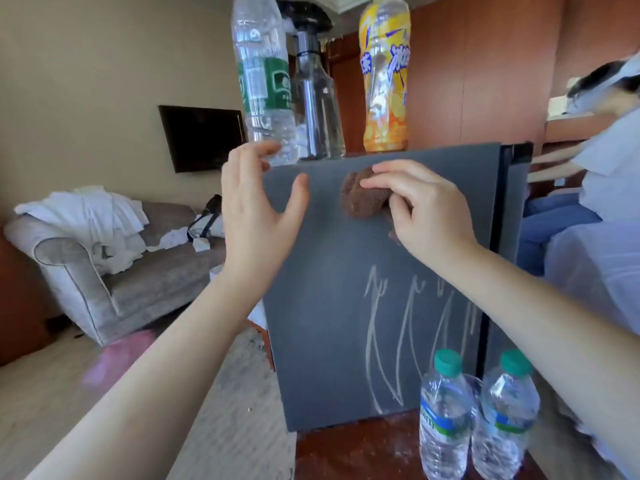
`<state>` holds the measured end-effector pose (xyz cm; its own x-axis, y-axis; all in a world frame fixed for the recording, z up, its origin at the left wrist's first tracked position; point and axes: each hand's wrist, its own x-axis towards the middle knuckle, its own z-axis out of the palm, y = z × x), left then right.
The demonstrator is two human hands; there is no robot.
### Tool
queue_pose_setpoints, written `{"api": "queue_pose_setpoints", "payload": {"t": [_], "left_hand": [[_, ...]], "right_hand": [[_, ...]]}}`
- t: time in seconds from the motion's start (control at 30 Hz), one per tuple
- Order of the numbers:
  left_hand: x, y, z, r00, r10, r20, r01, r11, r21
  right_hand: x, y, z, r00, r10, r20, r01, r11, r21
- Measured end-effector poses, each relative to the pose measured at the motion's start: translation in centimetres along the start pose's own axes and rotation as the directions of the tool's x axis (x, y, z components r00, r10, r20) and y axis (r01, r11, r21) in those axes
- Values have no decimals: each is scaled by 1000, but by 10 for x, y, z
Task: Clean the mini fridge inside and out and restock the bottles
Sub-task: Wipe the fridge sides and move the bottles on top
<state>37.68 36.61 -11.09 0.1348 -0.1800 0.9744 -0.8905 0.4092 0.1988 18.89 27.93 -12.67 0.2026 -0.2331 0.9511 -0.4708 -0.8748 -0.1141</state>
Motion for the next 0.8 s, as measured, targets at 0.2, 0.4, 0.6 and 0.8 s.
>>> {"api": "queue_pose_setpoints", "payload": {"t": [0.2, 0.4, 0.6, 0.8], "left_hand": [[-143, 46, 42, 820, -88, 565, 273, 929, -251], [-235, 68, 95, 492, -232, 839, 556, 826, -97], [-252, 79, 109, 535, -382, 754, 570, 821, 12], [-247, 30, 60, 489, -450, 747, 643, 765, 40]], "right_hand": [[-89, 41, -30, 947, 301, 113, -295, 953, -65], [-146, 59, -60, 887, 441, 137, -411, 889, -204], [-165, 55, -63, 883, 435, 174, -392, 890, -233], [-155, 42, -26, 887, 461, -10, -457, 876, -156]]}}
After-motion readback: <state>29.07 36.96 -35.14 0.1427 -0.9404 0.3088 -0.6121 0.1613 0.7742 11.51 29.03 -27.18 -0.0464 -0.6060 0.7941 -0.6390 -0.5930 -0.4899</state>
